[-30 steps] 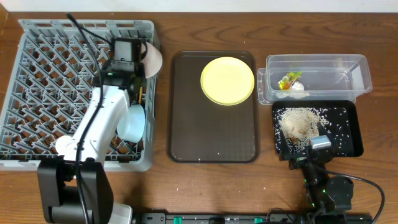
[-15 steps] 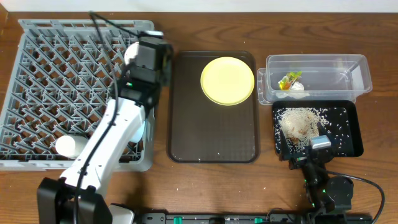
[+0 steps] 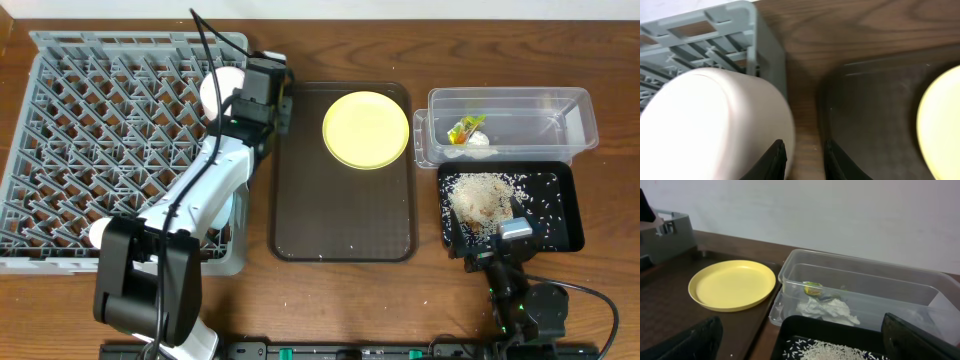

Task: Sort waste into correct bins and load items into the dishwasher
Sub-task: 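Lower the light-blue bowl upright into the rack and open the gripper, then grasp the edge of the yellow plate with the left gripper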

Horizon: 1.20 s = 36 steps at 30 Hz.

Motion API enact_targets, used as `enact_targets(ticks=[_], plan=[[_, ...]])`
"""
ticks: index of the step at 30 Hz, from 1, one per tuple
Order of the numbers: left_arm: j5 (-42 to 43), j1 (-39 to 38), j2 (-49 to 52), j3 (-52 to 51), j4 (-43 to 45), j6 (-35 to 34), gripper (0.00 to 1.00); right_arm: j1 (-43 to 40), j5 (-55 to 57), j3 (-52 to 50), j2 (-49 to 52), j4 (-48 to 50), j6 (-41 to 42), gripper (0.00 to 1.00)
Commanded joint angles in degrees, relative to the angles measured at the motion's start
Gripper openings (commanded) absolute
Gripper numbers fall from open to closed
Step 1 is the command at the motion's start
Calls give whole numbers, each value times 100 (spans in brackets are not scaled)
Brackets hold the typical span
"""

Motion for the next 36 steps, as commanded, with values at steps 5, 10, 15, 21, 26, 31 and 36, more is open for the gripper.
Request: enact_targets(ticks=[5,10,15,21,26,31,36], plan=[[33,708,-17,11,-46,-151,26,-46,11,-20,-28,-4,-52,99],[28,798,-144,11,-74,-146,26,-46,11,-20,-28,-4,-52,99],[61,791,-555,11,-232,-258,27,-46,11,-20,-28,-2,-52,99],[962,535,-1080,11,-990,-256,35,-46,11,-20,-28,-2,-52,99],[1985,15,-992,-96,-1386,-391,41,-46,11,-20,-28,-2,-52,99],[1996,-374,-509,-203,-1237,-1174,46,-46,11,-20,-28,-4,-52,99],[2636,-404,201,-203,-839,-2378,49,-46,11,-20,-28,-2,-52,99]])
